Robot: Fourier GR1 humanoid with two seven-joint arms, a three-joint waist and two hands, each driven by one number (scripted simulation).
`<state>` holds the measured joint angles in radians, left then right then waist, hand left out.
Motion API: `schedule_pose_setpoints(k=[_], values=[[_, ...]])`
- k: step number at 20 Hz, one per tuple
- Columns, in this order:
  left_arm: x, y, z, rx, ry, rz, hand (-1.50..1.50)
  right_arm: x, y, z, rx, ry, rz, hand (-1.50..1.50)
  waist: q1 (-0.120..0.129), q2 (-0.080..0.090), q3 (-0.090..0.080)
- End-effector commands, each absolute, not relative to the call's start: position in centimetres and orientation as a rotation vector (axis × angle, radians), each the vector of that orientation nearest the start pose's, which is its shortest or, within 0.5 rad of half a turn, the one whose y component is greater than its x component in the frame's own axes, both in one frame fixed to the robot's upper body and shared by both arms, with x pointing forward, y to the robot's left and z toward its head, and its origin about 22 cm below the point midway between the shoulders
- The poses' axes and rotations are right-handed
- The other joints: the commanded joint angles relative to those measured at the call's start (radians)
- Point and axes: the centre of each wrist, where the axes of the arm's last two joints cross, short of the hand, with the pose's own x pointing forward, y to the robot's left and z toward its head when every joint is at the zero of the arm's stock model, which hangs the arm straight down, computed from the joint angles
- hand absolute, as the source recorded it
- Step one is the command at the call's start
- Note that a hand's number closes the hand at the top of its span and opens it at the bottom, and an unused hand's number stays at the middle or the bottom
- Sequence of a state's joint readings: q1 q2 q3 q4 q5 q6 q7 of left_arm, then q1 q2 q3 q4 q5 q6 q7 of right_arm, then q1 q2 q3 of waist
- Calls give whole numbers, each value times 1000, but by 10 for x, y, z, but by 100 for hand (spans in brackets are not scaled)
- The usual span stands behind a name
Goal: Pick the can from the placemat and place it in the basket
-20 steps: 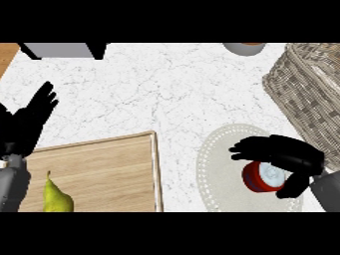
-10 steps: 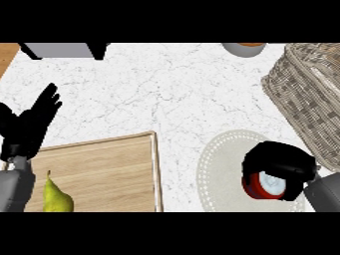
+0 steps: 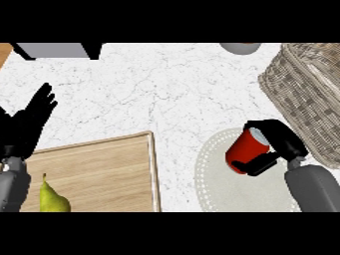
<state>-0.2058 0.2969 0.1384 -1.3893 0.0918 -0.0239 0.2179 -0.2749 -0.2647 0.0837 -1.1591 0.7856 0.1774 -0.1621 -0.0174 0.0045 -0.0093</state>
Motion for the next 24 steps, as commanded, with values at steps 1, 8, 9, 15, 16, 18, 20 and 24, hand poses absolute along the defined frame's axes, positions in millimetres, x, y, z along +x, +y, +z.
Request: schedule_pose_setpoints(k=[1, 8, 9, 15, 16, 18, 20, 24], values=[[292, 314, 42, 200, -1408, -76, 0, 317, -236, -21, -633, -1157, 768, 150, 31, 5, 4], [303, 296, 44, 134, -1417, -137, 0, 371, -170, 54, -808, -1265, 225, 150, 116, 15, 11], [308, 289, 49, 127, -1429, -159, 0, 376, -163, 70, -823, -1339, 145, 150, 118, 15, 12], [310, 278, 41, 107, -1409, -162, 0, 405, -103, 127, -1083, -1439, -36, 150, 121, 12, 4], [312, 284, 42, 112, -1395, -170, 0, 408, -92, 137, -1104, -1451, -57, 150, 125, 12, 3], [309, 288, 45, 120, -1410, -156, 0, 418, -82, 150, -1164, -1398, -106, 150, 117, 7, 4], [313, 289, 47, 133, -1399, -144, 0, 425, -65, 174, -1214, -1359, -107, 150, 103, 5, 4], [307, 293, 46, 152, -1402, -107, 0, 436, -54, 182, -1325, -1294, -140, 150, 86, 6, 7]])
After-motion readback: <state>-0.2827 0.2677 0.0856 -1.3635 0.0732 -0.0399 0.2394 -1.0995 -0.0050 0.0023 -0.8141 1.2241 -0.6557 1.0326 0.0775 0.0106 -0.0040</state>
